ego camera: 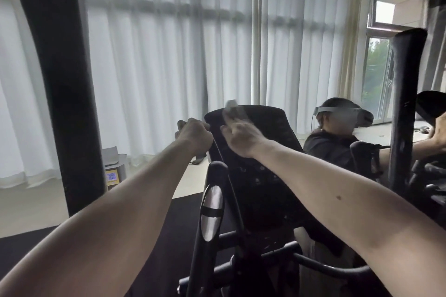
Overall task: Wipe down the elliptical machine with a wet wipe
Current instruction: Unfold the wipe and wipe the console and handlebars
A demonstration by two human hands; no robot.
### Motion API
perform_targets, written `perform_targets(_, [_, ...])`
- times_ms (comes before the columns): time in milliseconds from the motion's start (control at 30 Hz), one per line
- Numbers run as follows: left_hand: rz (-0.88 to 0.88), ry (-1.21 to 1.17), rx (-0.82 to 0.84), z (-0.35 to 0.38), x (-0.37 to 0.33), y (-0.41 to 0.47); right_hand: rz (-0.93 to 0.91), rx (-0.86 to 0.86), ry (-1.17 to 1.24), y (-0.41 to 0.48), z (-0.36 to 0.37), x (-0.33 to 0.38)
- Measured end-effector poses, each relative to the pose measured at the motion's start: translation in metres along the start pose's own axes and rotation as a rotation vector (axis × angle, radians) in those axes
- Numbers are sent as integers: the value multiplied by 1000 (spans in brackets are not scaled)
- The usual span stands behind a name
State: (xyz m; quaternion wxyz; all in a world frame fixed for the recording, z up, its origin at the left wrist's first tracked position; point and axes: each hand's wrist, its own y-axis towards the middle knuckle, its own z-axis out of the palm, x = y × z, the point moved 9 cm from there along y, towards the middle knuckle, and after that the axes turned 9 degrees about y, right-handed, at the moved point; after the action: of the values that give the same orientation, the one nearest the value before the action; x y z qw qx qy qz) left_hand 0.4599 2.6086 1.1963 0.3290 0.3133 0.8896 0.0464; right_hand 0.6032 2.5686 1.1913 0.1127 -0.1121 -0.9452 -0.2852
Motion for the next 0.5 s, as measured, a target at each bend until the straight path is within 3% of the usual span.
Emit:
perform_targets(67, [42,45,-7,1,-3,1,-171,69,-52,-4,18,32])
perform_targets(133, [49,63,-12,2,-3,0,-172,82,-54,-5,14,26])
perform_targets(367, [83,96,-47,5,-2,4,460,-108,54,-29,-45,-125])
perform_targets(433, [90,106,-56,5,-3,5,490,-109,55,-26,-41,-123])
perform_targets(500, [96,124,-65,6,-4,7,362,-105,33,-17,-31,-86])
